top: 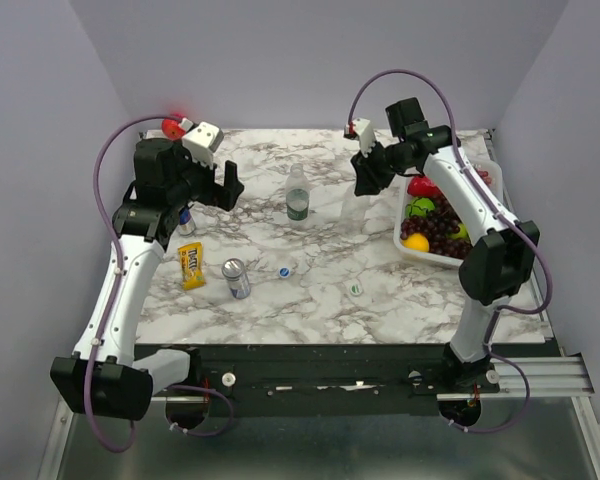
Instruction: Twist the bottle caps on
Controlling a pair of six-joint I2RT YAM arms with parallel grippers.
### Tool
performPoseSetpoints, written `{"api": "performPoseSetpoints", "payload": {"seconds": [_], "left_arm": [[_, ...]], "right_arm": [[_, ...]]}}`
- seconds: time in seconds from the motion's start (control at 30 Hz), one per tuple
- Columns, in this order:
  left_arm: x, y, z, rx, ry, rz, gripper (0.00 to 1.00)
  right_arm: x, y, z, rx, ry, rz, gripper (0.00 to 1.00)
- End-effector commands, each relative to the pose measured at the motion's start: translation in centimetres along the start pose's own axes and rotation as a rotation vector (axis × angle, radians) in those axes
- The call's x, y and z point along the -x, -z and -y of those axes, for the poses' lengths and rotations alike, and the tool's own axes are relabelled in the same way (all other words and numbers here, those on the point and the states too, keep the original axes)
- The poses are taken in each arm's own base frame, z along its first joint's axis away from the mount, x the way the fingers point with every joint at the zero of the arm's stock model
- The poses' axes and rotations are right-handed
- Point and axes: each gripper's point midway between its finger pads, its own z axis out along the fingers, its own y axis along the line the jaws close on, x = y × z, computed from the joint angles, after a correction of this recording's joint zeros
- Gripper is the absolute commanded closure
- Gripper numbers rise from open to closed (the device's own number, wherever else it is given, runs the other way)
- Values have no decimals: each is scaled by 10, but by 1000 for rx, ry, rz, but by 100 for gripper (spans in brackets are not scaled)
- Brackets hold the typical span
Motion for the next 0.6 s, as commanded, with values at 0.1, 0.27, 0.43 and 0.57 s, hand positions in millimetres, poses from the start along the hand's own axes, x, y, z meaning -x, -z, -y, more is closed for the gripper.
{"api": "performPoseSetpoints", "payload": {"seconds": [0.1,0.27,0.43,0.57], "left_arm": [[-20,-2,106,-367,-209,-14,1],[-35,-6,180,-551,-291,-25,1],[-31,-17,210,-567,-297,19,1],[-39,-34,221,-562,-279,59,1]], "right_arm": [[33,81,-64,117,99,103,87],[48,125,-109,218,143,191,87],[55,158,-149,309,172,262,87],[57,167,-170,333,207,288,87]]}}
